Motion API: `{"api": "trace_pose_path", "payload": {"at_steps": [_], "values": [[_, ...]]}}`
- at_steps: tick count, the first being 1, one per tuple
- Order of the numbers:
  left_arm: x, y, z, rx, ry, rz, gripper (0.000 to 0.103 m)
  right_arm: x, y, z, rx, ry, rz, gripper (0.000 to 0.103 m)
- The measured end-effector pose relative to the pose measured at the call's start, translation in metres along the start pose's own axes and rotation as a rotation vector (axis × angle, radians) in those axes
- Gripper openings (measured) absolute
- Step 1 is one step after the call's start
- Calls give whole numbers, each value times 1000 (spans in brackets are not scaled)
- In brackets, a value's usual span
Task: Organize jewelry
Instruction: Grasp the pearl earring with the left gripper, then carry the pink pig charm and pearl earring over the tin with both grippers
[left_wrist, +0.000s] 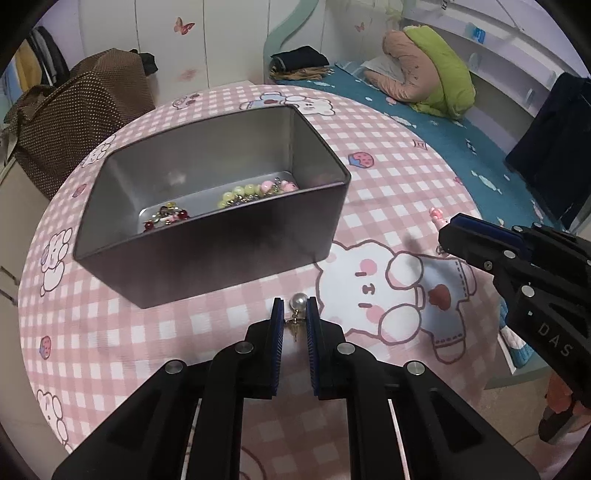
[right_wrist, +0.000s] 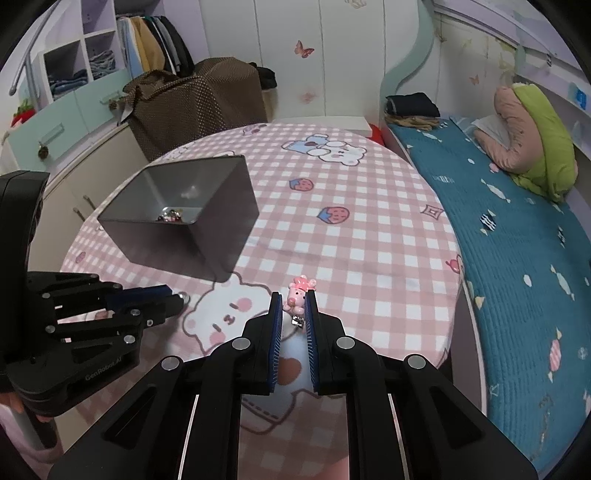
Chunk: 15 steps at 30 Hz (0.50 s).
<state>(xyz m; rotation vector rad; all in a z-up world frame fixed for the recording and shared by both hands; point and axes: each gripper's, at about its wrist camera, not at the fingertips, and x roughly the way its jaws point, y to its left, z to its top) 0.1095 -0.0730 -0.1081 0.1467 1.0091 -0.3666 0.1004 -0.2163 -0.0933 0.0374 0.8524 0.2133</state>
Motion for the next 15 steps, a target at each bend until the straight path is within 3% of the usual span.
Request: {"api": "trace_pose_path", "payload": {"at_steps": [15], "values": [[-51, 26, 1, -66, -110, -34, 10, -23, 29, 16, -21, -70, 20, 13]]}}
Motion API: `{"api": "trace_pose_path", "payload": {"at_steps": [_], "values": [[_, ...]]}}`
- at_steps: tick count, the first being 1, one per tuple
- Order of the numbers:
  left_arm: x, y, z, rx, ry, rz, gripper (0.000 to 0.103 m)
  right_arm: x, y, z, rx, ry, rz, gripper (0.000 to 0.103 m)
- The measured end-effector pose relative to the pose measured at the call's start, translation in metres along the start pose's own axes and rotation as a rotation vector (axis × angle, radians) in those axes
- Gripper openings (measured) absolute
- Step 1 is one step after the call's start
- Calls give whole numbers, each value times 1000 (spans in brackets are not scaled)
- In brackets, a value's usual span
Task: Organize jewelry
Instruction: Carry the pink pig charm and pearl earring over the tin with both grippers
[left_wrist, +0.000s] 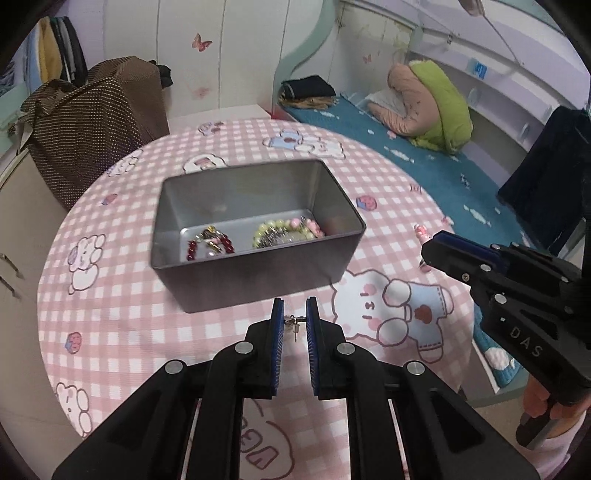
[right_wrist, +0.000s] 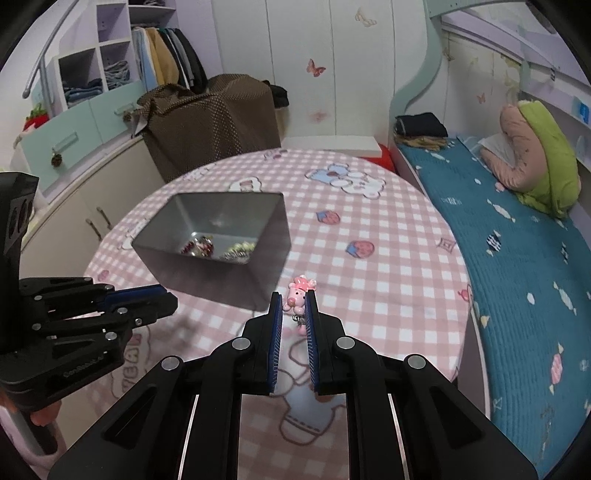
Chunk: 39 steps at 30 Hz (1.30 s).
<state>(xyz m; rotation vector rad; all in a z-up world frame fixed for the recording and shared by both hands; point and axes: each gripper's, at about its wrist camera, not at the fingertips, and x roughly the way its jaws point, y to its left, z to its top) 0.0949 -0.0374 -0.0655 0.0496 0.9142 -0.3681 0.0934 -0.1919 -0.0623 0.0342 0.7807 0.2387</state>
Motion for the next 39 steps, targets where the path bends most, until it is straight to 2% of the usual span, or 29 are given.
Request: {"api": "trace_pose_path", "payload": {"at_steps": [13, 20, 23, 29, 39], "values": [[-31, 22, 7, -45, -71, -41, 10, -16, 21, 22, -19, -71, 22, 13], [-36, 36, -1, -56, -96, -18, 10, -13, 22, 22, -18, -62, 25, 13], [-39, 51, 8, -96, -112, -44, 10, -12, 23, 26, -22, -64, 35, 13], [-41, 63, 35, -119, -140, -26, 10, -6, 33, 41, -42, -69, 71, 13], [-10, 65, 61, -111, -95, -11, 10, 23, 43, 61, -54, -28, 114, 13]]}}
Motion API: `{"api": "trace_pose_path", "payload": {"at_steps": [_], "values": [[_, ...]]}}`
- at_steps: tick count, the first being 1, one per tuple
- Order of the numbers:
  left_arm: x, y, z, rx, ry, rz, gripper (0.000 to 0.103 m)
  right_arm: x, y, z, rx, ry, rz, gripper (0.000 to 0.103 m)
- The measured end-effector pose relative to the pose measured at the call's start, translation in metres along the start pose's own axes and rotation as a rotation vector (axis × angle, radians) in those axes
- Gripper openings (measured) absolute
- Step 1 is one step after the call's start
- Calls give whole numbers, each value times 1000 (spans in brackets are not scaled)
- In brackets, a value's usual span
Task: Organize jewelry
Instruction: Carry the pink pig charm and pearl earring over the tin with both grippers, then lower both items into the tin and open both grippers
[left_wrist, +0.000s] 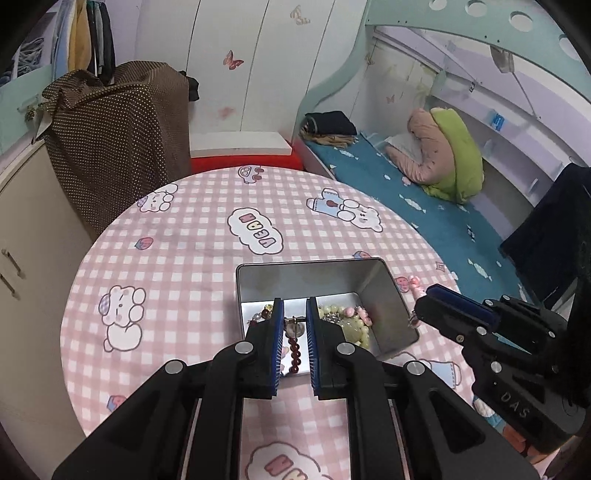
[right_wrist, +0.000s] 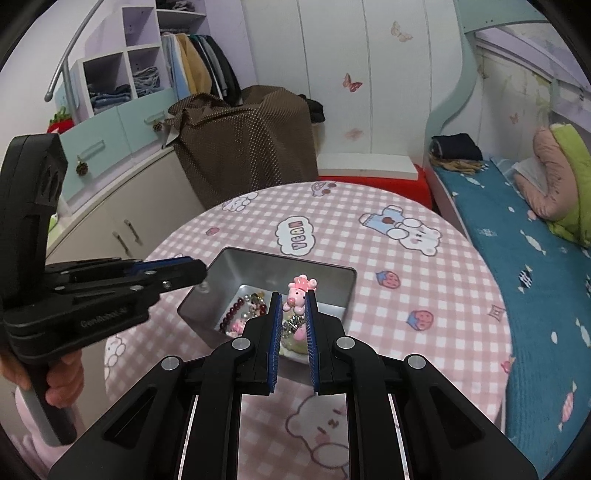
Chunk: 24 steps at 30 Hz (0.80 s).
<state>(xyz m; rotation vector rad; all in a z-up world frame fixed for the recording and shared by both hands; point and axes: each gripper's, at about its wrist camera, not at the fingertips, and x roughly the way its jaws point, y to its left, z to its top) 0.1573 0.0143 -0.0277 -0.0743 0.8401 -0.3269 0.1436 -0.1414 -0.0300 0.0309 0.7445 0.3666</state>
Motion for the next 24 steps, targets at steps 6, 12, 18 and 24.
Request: {"api": "trace_pose_path", "payload": {"at_steps": [6, 12, 18, 24], "values": [[13, -1, 3, 13, 24, 38, 11, 17, 1, 5, -2, 27, 28, 14], [20, -2, 1, 16, 52, 132, 48, 17, -8, 9, 55, 13, -38, 74], [16, -3, -2, 25, 42, 168, 55, 10, -12, 8, 61, -3, -80, 73], [11, -5, -3, 20, 37, 178, 59, 4, -14, 5, 67, -1, -84, 73]]}}
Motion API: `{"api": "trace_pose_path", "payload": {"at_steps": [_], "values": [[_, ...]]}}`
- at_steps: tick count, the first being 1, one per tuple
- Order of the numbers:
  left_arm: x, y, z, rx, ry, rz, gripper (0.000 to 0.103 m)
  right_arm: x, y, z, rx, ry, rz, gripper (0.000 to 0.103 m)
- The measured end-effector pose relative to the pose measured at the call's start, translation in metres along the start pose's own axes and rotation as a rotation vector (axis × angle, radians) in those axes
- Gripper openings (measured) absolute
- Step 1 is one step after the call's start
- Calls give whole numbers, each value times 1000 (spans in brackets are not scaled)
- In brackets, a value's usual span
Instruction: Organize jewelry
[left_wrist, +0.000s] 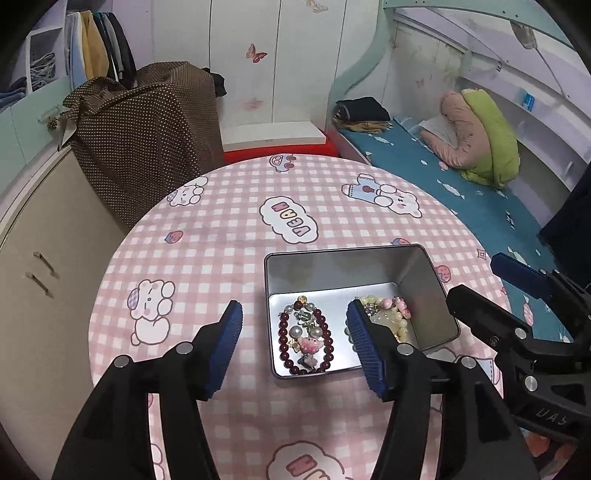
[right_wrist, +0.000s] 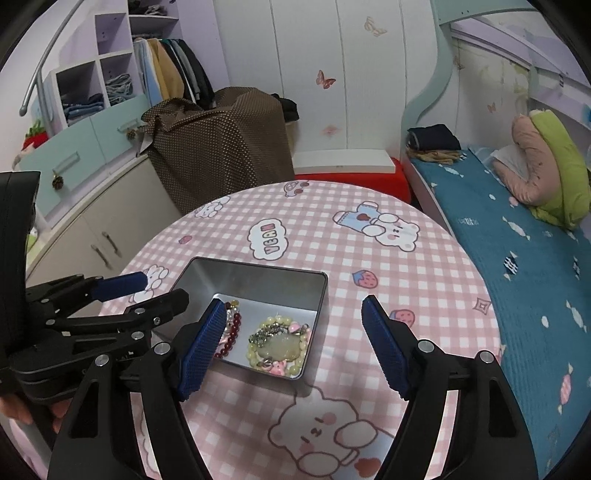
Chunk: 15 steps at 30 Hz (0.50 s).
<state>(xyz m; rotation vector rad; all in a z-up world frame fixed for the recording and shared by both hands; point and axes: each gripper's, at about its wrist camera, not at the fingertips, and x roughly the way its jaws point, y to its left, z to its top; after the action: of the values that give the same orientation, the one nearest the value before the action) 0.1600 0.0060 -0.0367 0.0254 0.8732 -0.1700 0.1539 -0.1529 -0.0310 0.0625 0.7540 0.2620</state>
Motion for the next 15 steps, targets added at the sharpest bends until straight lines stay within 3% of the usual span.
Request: {"api": "trace_pose_path", "payload": {"at_steps": [8, 15], "values": [[-14, -1, -5, -2, -14, 13, 65, -14, -9, -3, 36, -11, -17, 73], [-33, 4, -8, -23, -48, 29, 76, -30, -13, -6, 52, -28, -32, 76]]}}
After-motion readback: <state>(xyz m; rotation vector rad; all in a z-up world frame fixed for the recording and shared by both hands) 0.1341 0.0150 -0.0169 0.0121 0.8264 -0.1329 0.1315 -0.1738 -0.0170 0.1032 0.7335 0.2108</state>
